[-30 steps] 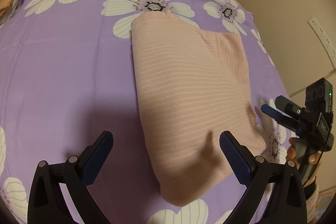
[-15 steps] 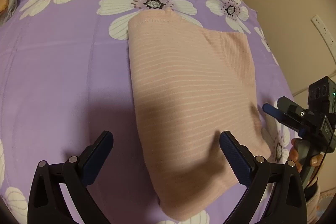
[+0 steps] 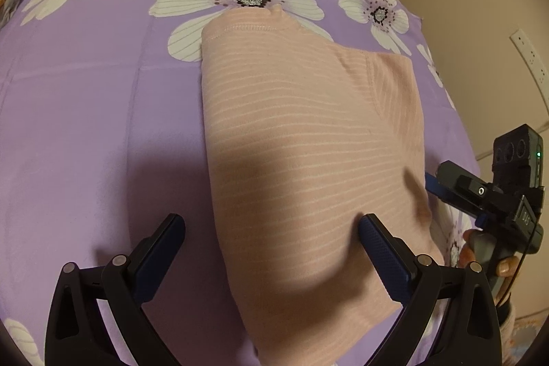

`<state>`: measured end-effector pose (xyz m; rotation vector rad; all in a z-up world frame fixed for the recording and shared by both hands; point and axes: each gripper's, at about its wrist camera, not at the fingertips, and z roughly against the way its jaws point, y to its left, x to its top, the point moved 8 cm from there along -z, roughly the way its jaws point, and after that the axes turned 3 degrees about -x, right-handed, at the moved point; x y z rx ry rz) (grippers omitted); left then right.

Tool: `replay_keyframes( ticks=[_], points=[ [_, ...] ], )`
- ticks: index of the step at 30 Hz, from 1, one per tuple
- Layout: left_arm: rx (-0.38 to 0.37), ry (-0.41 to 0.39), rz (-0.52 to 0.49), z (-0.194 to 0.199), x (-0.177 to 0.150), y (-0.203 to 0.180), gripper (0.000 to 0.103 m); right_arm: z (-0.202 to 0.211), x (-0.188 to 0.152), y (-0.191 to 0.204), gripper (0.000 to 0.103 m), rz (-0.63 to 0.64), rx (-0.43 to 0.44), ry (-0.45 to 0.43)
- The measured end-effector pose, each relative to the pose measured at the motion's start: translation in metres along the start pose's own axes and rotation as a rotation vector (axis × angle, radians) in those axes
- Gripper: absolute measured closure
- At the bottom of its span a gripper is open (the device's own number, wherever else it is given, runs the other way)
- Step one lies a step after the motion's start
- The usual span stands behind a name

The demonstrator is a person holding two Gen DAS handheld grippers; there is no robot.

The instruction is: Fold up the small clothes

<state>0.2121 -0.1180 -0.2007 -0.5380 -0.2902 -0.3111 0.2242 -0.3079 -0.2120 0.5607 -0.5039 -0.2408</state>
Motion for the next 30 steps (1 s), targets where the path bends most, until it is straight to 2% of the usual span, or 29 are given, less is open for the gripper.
replay_keyframes(
  ticks=[30],
  points=[
    [-0.026, -0.026, 0.013, -0.011, 0.012, -0.004, 0.002, -0.026, 0.011, 0.010, 0.001, 0.063, 0.011, -0.007]
  ],
)
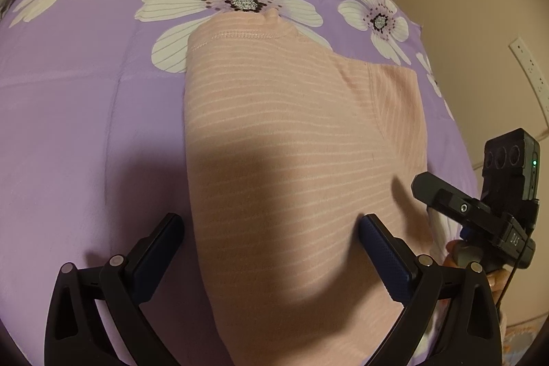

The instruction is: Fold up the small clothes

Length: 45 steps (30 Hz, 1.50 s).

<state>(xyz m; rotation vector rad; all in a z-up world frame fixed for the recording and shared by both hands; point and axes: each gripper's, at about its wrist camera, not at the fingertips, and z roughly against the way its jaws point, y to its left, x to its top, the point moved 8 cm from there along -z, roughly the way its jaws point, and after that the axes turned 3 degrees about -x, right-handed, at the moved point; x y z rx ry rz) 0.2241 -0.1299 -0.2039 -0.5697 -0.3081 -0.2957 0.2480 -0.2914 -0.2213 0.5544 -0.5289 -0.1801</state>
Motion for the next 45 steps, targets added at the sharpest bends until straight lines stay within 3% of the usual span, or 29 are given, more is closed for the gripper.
replay_keyframes(
  ticks=[13, 22, 39, 45],
  points=[
    [-0.007, -0.007, 0.000, -0.005, 0.007, 0.002, 0.002, -0.009, 0.003, 0.007, 0.001, 0.053, -0.035, -0.002],
    [0.011, -0.007, -0.002, -0.007, 0.009, 0.001, 0.002, -0.013, 0.003, 0.011, 0.011, 0.083, -0.032, -0.001],
    [0.066, -0.023, -0.004, -0.010, 0.011, -0.003, 0.002, -0.010, 0.002, 0.017, 0.056, 0.138, -0.079, -0.046],
    [0.077, -0.036, -0.016, -0.011, 0.012, -0.004, 0.002, -0.006, 0.002, 0.020, 0.063, 0.172, -0.115, -0.075]
  ],
)
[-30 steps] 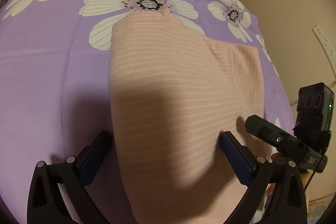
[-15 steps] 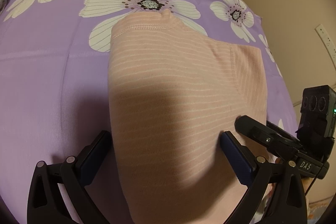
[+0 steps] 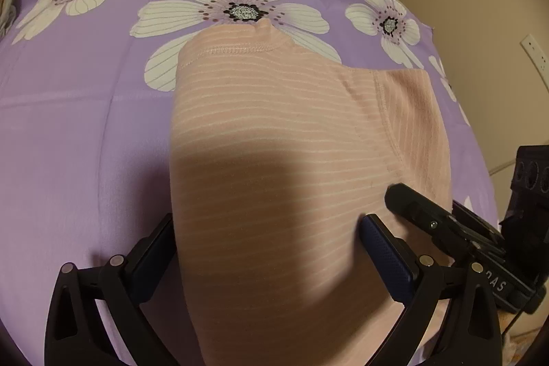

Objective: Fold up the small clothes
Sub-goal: 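Grasp the folded shirt edge with the right gripper and lift it, then grasp the pink shirt end with the left gripper while the right gripper holds its edge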

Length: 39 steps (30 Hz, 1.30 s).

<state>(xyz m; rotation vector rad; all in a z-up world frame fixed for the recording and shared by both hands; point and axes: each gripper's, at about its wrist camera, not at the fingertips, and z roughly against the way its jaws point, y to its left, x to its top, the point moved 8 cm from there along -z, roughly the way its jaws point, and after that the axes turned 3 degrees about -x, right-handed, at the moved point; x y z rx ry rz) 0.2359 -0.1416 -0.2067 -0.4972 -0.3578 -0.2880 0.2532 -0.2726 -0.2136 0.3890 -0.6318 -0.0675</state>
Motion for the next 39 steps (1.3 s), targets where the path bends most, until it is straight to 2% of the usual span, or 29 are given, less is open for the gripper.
replay_keyframes(
  ticks=[12, 26, 28, 33, 39],
  points=[
    [0.007, -0.024, -0.017, 0.003, 0.002, -0.005, 0.008, 0.004, 0.001, 0.007, 0.071, 0.051, -0.049, -0.028],
    [0.037, -0.057, -0.072, 0.014, -0.001, -0.013, 0.034, 0.016, 0.000, 0.021, 0.080, 0.093, -0.089, -0.070],
    [0.040, -0.067, -0.076, 0.016, -0.001, -0.013, 0.043, 0.018, 0.000, 0.024, 0.080, 0.100, -0.089, -0.075],
    [0.034, -0.083, -0.068, 0.021, -0.002, -0.010, 0.051, 0.025, 0.001, 0.032, 0.081, 0.126, -0.096, -0.091],
    [0.040, -0.101, -0.077, 0.027, -0.002, -0.012, 0.055, 0.034, 0.000, 0.042, 0.082, 0.139, -0.092, -0.113]
  ],
)
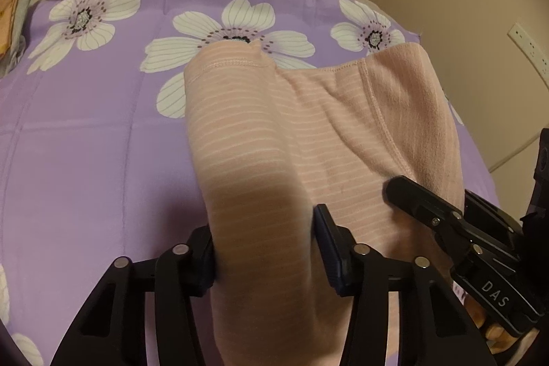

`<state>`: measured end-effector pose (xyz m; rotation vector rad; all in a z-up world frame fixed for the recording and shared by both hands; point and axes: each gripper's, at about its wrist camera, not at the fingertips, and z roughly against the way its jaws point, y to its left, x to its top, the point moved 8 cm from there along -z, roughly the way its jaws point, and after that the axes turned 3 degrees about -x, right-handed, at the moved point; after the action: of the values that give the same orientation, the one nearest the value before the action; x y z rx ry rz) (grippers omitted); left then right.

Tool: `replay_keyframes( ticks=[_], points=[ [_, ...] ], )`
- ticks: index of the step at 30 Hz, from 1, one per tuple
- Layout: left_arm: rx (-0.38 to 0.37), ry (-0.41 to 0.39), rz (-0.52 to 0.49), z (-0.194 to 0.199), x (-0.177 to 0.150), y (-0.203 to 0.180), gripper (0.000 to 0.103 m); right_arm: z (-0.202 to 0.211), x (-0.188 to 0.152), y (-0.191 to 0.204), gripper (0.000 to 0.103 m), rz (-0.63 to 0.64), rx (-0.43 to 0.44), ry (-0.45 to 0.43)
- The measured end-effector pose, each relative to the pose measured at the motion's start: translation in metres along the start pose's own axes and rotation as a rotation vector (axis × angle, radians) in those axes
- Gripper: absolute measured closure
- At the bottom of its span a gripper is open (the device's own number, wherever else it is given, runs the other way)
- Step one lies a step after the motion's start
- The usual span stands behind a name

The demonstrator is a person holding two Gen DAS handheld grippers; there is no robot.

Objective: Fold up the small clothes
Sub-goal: 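Grasp the pink shirt end with the left gripper while the right gripper holds its edge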

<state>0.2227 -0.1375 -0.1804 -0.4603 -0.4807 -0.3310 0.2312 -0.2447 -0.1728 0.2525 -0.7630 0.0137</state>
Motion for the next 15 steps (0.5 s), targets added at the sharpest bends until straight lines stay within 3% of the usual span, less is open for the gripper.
replay_keyframes(
  ticks=[15],
  points=[
    [0.027, -0.053, -0.012, 0.030, -0.003, 0.001, 0.056, 0.021, 0.003, 0.022, 0.083, 0.019, 0.021, -0.041]
  ],
)
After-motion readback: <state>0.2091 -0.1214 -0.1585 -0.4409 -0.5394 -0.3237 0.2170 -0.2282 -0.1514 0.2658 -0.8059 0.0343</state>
